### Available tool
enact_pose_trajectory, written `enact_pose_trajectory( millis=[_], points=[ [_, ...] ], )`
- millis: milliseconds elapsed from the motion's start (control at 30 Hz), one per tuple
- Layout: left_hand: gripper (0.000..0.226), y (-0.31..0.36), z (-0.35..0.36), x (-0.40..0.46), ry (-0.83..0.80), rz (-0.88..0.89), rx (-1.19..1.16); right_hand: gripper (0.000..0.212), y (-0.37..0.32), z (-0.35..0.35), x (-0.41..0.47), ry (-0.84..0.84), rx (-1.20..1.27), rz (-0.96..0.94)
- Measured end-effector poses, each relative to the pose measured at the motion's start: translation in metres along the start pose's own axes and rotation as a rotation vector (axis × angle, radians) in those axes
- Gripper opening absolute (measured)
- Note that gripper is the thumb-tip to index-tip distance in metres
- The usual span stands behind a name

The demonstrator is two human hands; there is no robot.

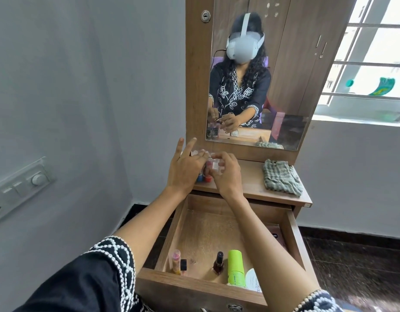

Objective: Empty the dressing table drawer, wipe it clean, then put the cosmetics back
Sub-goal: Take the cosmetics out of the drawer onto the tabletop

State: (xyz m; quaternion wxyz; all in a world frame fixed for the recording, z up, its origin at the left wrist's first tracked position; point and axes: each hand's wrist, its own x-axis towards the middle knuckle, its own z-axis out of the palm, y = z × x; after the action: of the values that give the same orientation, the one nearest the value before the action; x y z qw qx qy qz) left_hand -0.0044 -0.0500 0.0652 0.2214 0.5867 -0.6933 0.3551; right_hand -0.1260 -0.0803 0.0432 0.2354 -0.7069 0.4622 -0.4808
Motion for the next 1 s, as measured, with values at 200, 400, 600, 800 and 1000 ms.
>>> enact_pose_trajectory(
  millis=[200, 400, 600, 800, 1000],
  points=[
    [0.028, -0.001, -0.023, -0.011, 0.235, 0.056, -0.105, 0.025, -0.012, -0.02, -0.018, 0.148, 0.101, -0.021],
    [0.028, 0.0, -0.069, -0.045, 0.24, 0.106, -0.223, 0.025, -0.033, -0.035, -0.058, 0.07, 0.186, -0.056],
    [0.05, 0.003, -0.097, -0.089, -0.005, 0.082, -0.34, 0.029, -0.039, -0.034, -0.106, -0.019, 0.229, -0.029],
    [0.047, 0.006, -0.09, -0.128, -0.506, -0.101, -0.306, 0.038, -0.034, -0.017, -0.138, -0.281, 0.142, 0.144],
    [0.053, 0.001, -0.075, -0.143, -0.703, -0.175, -0.316, 0.05, -0.026, 0.012, -0.148, -0.537, -0.126, 0.327]
  ],
)
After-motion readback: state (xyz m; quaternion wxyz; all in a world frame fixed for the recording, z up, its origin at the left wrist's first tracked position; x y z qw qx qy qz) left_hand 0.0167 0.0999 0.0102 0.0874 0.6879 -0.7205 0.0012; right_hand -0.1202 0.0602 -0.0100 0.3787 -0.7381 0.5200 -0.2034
